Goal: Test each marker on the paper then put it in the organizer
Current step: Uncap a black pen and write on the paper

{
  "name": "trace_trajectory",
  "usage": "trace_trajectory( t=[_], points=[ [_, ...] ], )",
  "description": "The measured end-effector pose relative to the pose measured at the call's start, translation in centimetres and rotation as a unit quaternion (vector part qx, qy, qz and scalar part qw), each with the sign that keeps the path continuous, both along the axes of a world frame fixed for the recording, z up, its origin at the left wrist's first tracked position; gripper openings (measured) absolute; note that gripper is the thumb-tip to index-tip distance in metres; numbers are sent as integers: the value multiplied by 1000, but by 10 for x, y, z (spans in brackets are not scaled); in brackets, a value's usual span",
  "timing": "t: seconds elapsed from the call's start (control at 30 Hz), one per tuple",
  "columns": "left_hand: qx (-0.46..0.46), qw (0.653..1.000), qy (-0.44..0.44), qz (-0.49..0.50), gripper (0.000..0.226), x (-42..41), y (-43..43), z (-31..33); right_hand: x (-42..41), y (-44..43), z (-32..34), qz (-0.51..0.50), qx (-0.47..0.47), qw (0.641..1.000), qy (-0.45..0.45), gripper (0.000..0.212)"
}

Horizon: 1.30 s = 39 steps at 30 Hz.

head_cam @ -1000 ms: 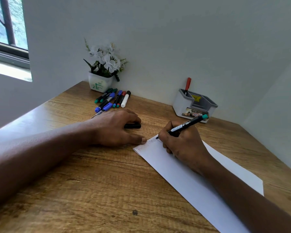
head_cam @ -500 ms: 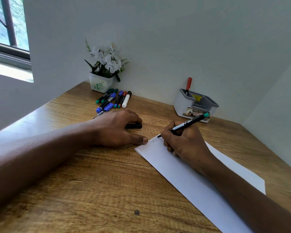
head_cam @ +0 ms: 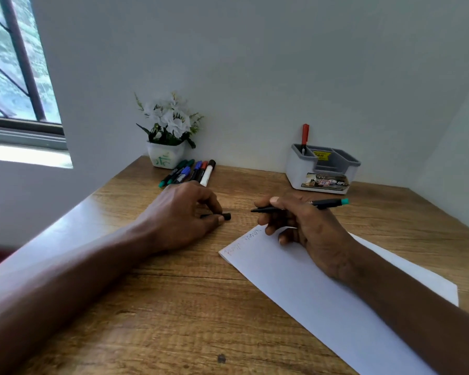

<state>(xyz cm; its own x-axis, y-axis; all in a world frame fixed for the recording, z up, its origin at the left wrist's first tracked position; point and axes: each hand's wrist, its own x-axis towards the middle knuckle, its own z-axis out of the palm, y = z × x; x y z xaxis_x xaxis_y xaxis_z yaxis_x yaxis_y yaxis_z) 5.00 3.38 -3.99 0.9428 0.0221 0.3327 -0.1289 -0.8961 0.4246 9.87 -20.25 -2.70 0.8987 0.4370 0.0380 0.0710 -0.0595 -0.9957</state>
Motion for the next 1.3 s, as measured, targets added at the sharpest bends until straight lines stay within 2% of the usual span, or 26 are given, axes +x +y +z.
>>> trace_trajectory(
  t=[0.1,0.3,0.7,0.8,0.93,1.17,1.3],
  points=[
    [-29,999,-22,-2,8,-2,-1,2,-2,-1,2,11,-8,1000,-10,16],
    [-124,990,-43,-55,9,-7,-5,5,-5,-5,5,30,14,999,-19,2],
    [-136,982,-31,-124,10,-14,-12,8,-9,-4,5,63,-26,996,-51,15],
    [-193,969,-36,-148,11,-15,-15,8,-9,-3,10,79,23,997,-12,22],
    [-264,948,-55,-167,16,-17,-17,10,-9,-5,17,65,86,994,-31,12],
    [-319,925,-30,-206,18,-20,-22,8,-14,0,9,47,56,995,-68,17],
    [-395,896,-49,-198,19,-22,-24,12,-18,3,11,46,107,993,-31,14]
  ],
)
